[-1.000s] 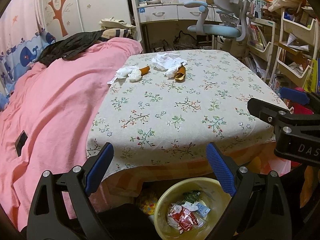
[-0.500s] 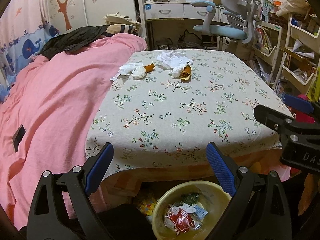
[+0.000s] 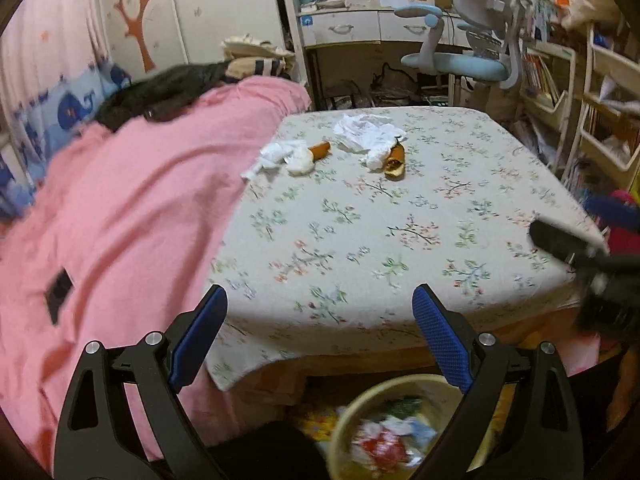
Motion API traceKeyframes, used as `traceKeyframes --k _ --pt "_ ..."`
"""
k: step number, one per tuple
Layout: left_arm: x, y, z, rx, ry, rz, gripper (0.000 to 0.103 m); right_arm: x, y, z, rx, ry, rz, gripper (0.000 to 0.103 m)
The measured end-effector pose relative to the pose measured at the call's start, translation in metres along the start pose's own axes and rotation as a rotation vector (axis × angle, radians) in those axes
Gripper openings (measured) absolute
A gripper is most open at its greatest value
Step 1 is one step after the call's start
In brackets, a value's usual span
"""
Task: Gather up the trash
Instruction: 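Move both tools over the table toward the bread roll and tissues, then grasp the orange bread roll with the right tool while the left tool grasps a white tissue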
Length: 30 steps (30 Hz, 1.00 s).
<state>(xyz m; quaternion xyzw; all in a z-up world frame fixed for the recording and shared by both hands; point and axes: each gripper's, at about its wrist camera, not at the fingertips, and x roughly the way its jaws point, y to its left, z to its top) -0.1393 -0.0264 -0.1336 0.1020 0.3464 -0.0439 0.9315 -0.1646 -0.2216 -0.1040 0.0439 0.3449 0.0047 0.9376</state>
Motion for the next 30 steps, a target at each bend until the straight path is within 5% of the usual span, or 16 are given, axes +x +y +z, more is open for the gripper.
traceKeyframes --k 13,30 --pt "0.032 0.022 0.044 -0.065 0.018 -0.005 0.090 0.023 -0.006 0.022 0.021 0.025 0.011 0.094" --pt "0.160 0.091 0.133 -0.288 0.057 0.096 0.090 0.130 0.019 0.087 -0.027 0.132 0.103 0.093"
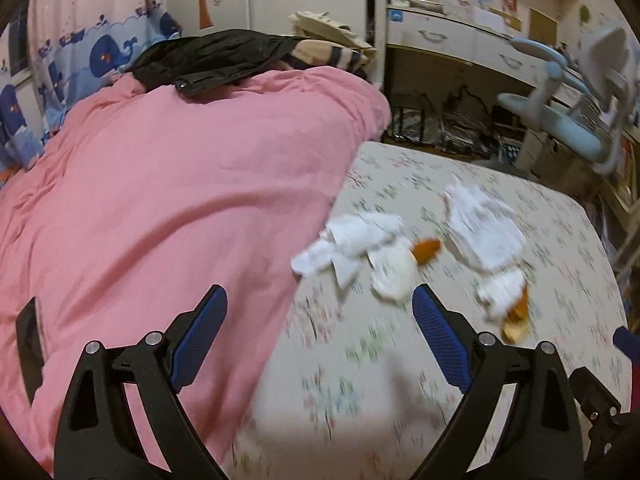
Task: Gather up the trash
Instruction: 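Grasp the orange bread roll with the right tool while the left tool grasps a white tissue, then lift the roll and tissue and carry both toward the yellow bucket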
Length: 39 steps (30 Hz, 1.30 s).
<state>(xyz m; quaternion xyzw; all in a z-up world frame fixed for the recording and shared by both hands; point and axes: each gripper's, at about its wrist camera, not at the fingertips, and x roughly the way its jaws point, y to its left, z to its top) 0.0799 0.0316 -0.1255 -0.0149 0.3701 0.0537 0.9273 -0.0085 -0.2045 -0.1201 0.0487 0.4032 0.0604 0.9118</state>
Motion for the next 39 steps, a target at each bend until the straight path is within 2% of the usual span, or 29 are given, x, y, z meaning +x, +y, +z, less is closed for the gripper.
traceKeyframes --k 3,4,5,7,11,18,19,20,21,22,24,26,30,39 --pt "0.024 0.001 0.013 -0.003 0.008 -0.005 0.089 0.025 -0.011 0.010 0.044 0.040 0.021 0.077" --pt "0.033 -0.002 0.019 0.010 0.005 -0.010 0.088 0.032 -0.014 0.013 0.060 0.054 0.028 0.075" --pt "0.039 -0.004 0.023 0.023 0.003 -0.011 0.085 0.039 -0.017 0.016 0.076 0.063 0.035 0.072" --pt "0.052 -0.010 0.031 0.054 0.004 -0.016 0.081 0.052 -0.022 0.021 0.100 0.083 0.046 0.060" --pt "0.078 -0.022 0.041 0.112 0.018 -0.023 0.072 0.073 -0.027 0.025 0.123 0.129 0.056 0.054" --pt "0.121 -0.035 0.039 0.191 0.094 -0.042 0.069 0.095 -0.022 0.031 0.108 0.153 0.073 0.054" --pt "0.124 -0.034 0.039 0.192 0.103 -0.047 0.067 0.097 -0.020 0.032 0.100 0.151 0.078 0.054" --pt "0.129 -0.033 0.039 0.187 0.123 -0.064 0.055 0.098 -0.016 0.032 0.088 0.147 0.082 0.054" --pt "0.133 -0.031 0.039 0.174 0.146 -0.097 0.043 0.098 -0.014 0.033 0.075 0.146 0.086 0.047" --pt "0.133 -0.029 0.039 0.161 0.144 -0.116 0.037 0.098 -0.012 0.033 0.059 0.148 0.089 0.029" --pt "0.132 -0.026 0.042 0.153 0.149 -0.127 0.012 0.099 -0.008 0.033 0.039 0.159 0.103 0.022" --pt "0.130 -0.021 0.043 0.120 0.160 -0.167 0.009 0.096 -0.008 0.031 0.031 0.157 0.101 0.021" --pt "0.109 -0.018 0.043 0.120 0.126 -0.179 0.007 0.081 -0.015 0.030 0.043 0.139 0.094 0.019" --pt "0.010 -0.025 0.034 0.119 -0.032 -0.255 0.007 0.015 -0.011 0.031 0.014 0.023 0.067 0.019"
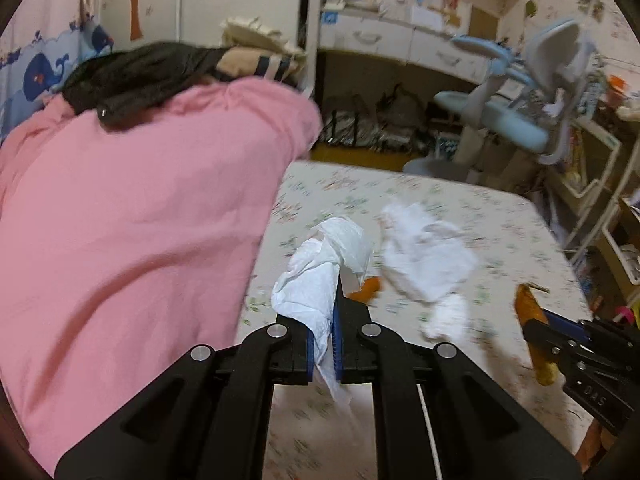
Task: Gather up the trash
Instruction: 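Lift the roll and tissue and carry both toward the yellow bucket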
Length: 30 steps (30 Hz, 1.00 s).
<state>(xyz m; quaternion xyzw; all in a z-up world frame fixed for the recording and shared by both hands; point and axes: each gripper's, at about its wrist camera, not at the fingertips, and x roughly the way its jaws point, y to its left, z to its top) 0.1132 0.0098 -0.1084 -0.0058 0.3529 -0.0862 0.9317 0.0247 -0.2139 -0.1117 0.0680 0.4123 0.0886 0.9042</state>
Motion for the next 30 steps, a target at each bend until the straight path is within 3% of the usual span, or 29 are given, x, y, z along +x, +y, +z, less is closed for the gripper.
traceKeyframes --k 7,16,30 --pt "-0.060 -0.032 -0.026 0.030 -0.057 -0.052 0.007 -0.050 0.019 -0.013 -0.071 -0.078 -0.042 0.019" --pt "-0.109 -0.046 -0.055 0.015 -0.091 -0.077 0.007 -0.100 0.034 -0.036 -0.137 -0.163 -0.072 0.019" --pt "-0.128 -0.064 -0.073 0.037 -0.096 -0.098 0.007 -0.119 0.035 -0.048 -0.153 -0.208 -0.079 0.019"
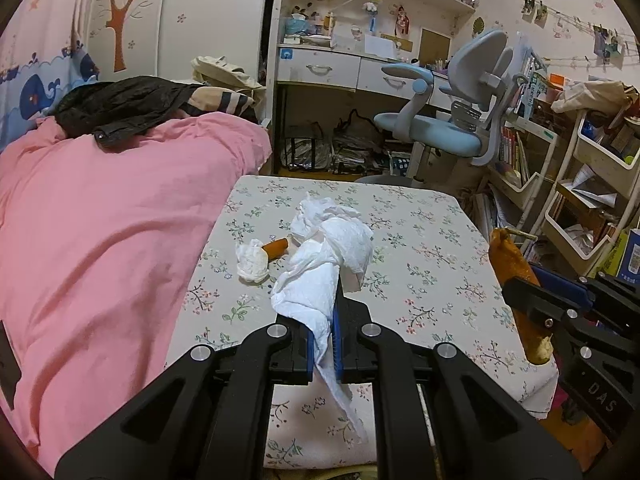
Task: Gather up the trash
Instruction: 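Lift the roll and tissue and carry both toward the yellow bucket, then open the right tool over the bucket while the left tool releases the tissue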
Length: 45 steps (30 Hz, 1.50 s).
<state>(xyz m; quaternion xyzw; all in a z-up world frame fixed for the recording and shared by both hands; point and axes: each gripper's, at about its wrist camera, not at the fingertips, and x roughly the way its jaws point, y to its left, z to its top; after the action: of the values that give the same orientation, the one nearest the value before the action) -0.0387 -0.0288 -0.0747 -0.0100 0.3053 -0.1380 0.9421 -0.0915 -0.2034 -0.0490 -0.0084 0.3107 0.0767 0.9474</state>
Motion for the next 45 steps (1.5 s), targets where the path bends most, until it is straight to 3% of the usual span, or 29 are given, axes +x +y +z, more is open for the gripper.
traceKeyframes --k 16,45 --pt "-0.026 0.004 -0.027 -0.004 0.022 0.004 0.007 -0.021 0.016 -0.028 -0.059 0.021 0.001 0.019" --pt "-0.064 0.015 -0.068 -0.029 0.051 0.005 0.007 -0.040 0.062 -0.096 -0.222 0.208 0.101 0.020"
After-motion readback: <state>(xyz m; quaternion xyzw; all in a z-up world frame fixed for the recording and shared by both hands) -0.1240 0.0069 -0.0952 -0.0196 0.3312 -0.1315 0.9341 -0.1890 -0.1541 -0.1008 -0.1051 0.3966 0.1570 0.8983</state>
